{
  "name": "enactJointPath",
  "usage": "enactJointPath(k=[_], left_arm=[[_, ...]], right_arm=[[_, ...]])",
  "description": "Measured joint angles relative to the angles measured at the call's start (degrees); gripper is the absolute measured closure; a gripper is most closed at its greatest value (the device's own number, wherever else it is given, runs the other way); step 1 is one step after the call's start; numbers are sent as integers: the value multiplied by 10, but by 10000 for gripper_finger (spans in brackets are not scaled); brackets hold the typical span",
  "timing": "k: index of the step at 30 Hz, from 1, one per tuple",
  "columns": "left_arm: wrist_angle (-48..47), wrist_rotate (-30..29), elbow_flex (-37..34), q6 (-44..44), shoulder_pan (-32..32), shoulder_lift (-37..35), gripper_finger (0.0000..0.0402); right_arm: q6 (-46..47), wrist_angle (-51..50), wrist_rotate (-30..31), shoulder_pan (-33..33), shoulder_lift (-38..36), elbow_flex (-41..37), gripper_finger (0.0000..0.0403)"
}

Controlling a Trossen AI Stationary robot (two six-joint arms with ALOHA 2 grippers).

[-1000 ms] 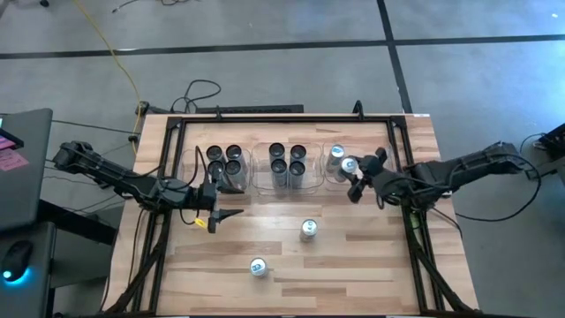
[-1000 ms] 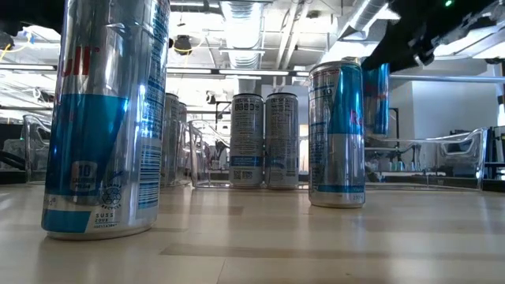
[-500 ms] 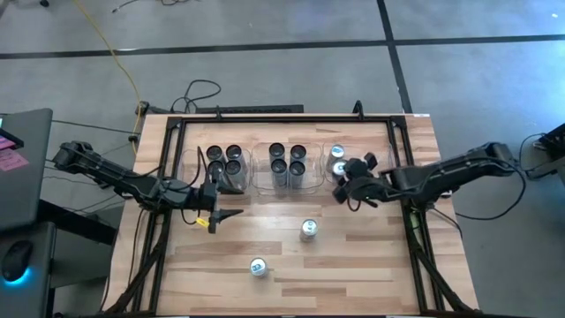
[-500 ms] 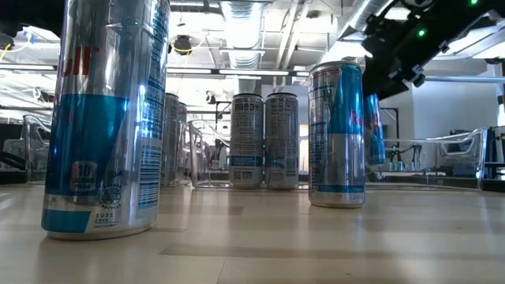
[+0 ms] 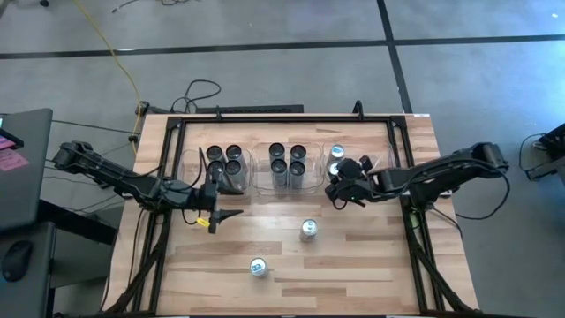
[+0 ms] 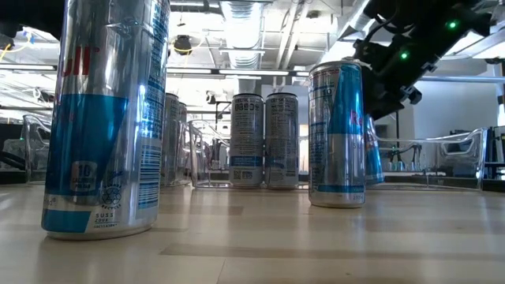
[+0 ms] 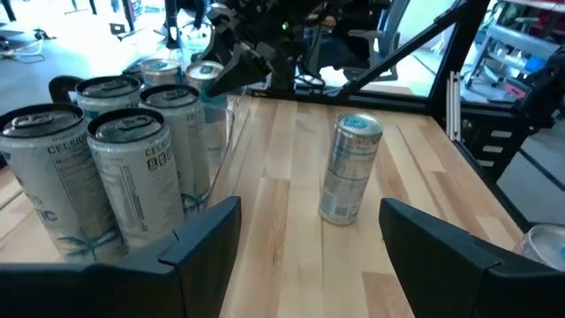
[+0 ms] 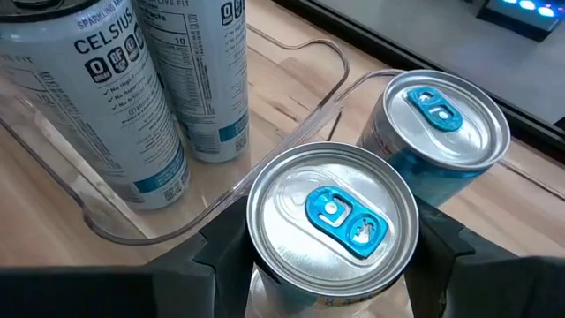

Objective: Sort soda cans
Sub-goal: Put the silver soda can into the right transparent bin

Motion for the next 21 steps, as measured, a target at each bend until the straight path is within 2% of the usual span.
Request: enactJointPath(k=[6,18,21], left_arm=[[-9,0,0,0,0,0,136],[-16,0,0,-12,0,0,136],[-23,0,0,-15,0,0,136]], right_arm=[[13,1,3,0,-1,0,168],[39,1,5,0,-30,0,59],[39,2,24,2,-38,0,40]])
